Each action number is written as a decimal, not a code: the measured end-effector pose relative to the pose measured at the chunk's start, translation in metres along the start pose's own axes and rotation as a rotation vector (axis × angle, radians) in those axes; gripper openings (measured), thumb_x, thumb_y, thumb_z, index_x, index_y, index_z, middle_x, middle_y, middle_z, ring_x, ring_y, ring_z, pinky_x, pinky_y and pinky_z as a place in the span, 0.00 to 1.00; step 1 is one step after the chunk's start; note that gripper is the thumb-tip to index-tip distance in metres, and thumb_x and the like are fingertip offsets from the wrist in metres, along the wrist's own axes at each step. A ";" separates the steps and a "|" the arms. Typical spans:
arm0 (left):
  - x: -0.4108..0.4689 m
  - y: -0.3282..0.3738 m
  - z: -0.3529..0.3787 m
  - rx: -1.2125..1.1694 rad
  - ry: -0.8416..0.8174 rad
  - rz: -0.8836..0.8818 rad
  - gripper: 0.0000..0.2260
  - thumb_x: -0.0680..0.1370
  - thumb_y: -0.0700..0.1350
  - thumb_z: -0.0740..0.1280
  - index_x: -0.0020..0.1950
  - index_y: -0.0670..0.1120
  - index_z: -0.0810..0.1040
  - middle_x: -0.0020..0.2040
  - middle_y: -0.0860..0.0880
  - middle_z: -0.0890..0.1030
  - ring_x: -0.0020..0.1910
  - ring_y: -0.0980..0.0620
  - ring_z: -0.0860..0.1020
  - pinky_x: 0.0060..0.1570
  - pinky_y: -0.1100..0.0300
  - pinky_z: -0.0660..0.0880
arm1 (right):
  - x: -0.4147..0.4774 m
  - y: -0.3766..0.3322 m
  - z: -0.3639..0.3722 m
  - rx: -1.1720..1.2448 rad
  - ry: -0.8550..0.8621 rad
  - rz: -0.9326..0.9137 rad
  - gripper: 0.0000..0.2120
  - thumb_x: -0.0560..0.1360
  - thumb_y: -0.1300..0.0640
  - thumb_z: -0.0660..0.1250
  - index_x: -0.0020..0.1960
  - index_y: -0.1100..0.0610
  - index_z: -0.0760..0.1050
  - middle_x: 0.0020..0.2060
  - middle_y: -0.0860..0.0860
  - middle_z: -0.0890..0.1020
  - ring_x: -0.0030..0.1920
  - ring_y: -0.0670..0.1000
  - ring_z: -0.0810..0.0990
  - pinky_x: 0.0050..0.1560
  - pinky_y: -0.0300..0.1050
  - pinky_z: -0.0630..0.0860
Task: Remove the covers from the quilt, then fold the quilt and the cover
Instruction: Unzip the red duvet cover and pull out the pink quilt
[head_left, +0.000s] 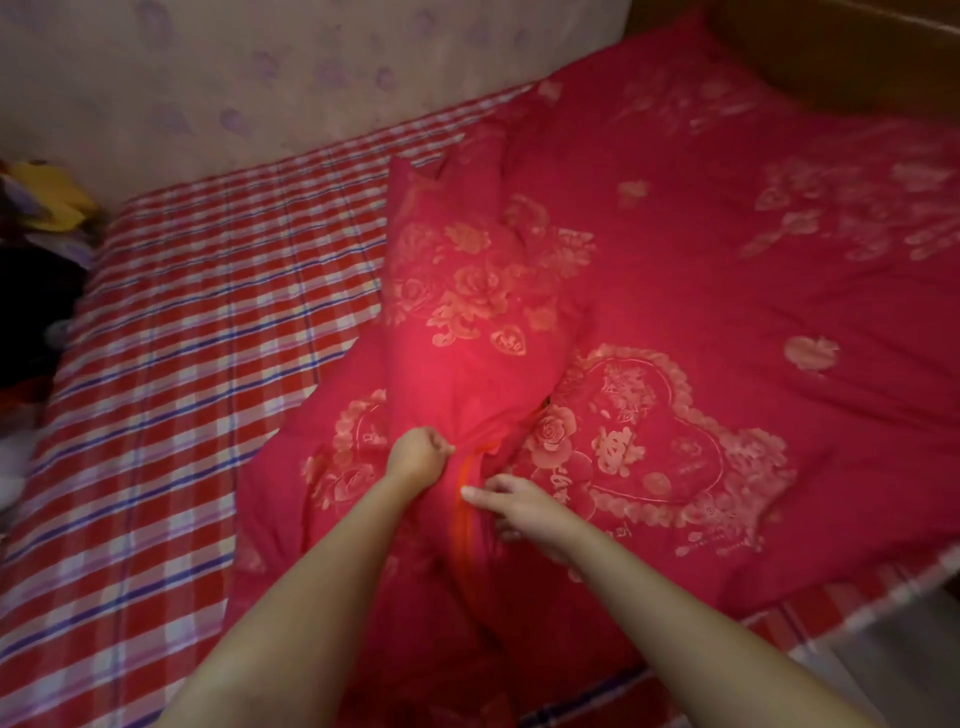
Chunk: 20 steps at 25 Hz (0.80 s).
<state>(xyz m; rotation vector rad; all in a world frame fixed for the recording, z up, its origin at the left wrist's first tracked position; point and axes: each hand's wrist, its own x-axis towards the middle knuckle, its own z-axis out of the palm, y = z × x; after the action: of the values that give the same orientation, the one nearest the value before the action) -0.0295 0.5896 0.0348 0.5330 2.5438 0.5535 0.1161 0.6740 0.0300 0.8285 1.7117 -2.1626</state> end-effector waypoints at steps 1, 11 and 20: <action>0.008 -0.005 0.002 -0.069 -0.025 -0.012 0.06 0.77 0.43 0.67 0.44 0.41 0.80 0.48 0.40 0.82 0.50 0.45 0.79 0.46 0.58 0.70 | 0.013 -0.001 -0.006 0.084 0.133 0.018 0.12 0.73 0.46 0.69 0.42 0.52 0.70 0.33 0.49 0.74 0.30 0.47 0.71 0.30 0.39 0.69; 0.029 -0.039 0.003 -0.472 -0.099 -0.041 0.10 0.76 0.42 0.69 0.35 0.48 0.73 0.30 0.52 0.73 0.31 0.55 0.69 0.35 0.63 0.66 | 0.121 -0.031 -0.074 -0.434 0.788 0.042 0.12 0.78 0.55 0.60 0.55 0.60 0.77 0.56 0.58 0.80 0.60 0.58 0.76 0.59 0.46 0.68; 0.033 -0.048 0.003 -0.650 -0.238 -0.099 0.07 0.77 0.42 0.67 0.39 0.46 0.76 0.36 0.47 0.74 0.36 0.52 0.70 0.36 0.62 0.67 | 0.152 -0.022 -0.073 -0.205 0.832 0.159 0.06 0.71 0.60 0.71 0.48 0.55 0.82 0.44 0.51 0.83 0.35 0.53 0.81 0.32 0.32 0.70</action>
<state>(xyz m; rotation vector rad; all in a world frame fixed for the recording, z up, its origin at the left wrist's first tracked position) -0.0672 0.5647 -0.0025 0.2145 1.9941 1.1388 0.0024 0.7704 -0.0508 1.8978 2.0501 -1.5779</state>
